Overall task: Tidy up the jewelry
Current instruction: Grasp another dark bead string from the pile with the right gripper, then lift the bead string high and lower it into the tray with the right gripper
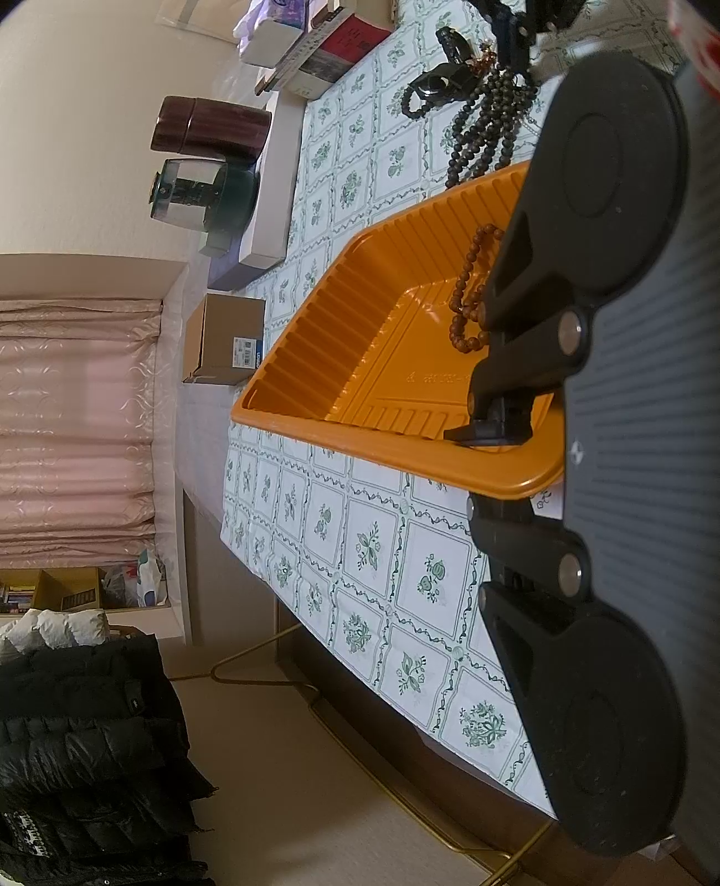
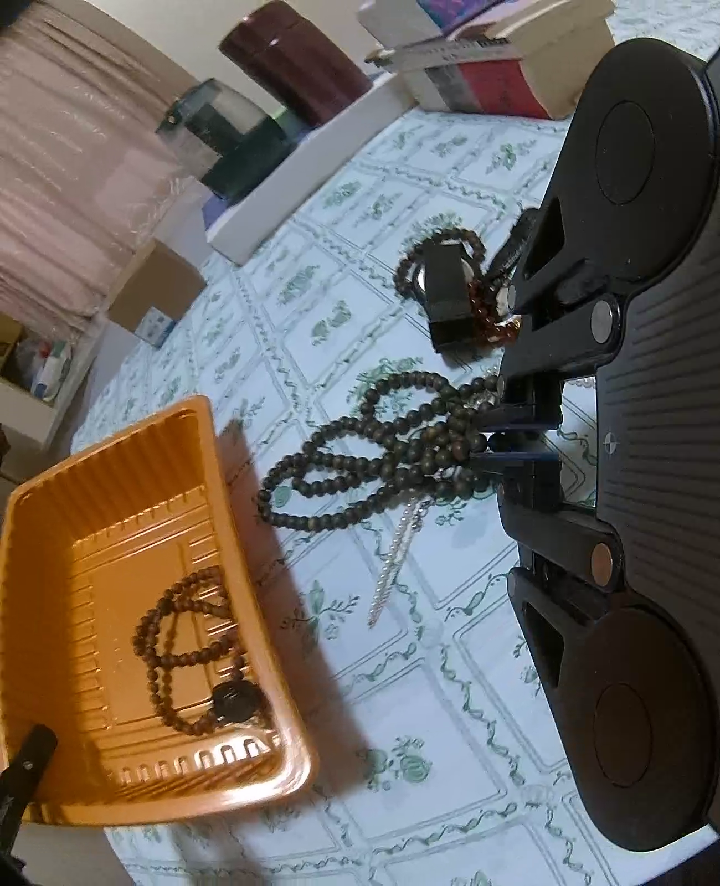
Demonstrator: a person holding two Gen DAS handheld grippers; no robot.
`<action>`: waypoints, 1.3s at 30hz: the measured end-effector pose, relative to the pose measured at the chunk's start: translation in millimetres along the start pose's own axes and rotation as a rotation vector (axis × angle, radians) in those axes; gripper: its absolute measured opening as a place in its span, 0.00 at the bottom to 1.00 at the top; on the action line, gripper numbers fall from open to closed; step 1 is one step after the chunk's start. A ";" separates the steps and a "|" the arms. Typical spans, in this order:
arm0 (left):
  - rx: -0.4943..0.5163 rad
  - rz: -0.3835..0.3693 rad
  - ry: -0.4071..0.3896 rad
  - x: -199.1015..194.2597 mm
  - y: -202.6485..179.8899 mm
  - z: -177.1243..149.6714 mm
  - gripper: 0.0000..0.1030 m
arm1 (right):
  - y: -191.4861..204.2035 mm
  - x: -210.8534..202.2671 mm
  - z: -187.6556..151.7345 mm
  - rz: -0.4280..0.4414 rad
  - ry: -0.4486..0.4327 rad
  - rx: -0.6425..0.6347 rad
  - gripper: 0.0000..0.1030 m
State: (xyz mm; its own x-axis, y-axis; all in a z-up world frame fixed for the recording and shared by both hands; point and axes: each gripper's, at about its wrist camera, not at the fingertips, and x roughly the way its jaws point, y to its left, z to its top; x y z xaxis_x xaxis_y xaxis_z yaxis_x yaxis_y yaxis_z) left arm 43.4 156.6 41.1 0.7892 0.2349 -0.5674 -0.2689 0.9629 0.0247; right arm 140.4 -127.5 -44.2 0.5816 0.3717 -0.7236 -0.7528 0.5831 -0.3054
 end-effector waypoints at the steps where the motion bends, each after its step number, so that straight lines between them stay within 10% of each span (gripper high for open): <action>1: 0.000 0.000 0.000 0.0 -0.1 0.1 0.05 | -0.6 -5.0 2.2 -0.010 -0.013 -0.001 0.06; 17: 0.014 0.002 -0.002 -0.9 -2.0 0.1 0.05 | -52.8 -127.6 84.3 -0.209 -0.349 0.044 0.06; 39: 0.019 0.005 -0.001 -2.3 -3.0 2.1 0.05 | -101.7 -221.7 188.4 -0.384 -0.592 -0.084 0.06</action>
State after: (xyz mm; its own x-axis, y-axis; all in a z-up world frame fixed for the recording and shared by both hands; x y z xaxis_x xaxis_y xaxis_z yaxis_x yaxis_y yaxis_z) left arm 43.5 153.4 44.0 0.7886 0.2401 -0.5661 -0.2626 0.9640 0.0431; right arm 146.1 -133.1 263.9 0.8624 0.4954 -0.1043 -0.4684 0.7026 -0.5356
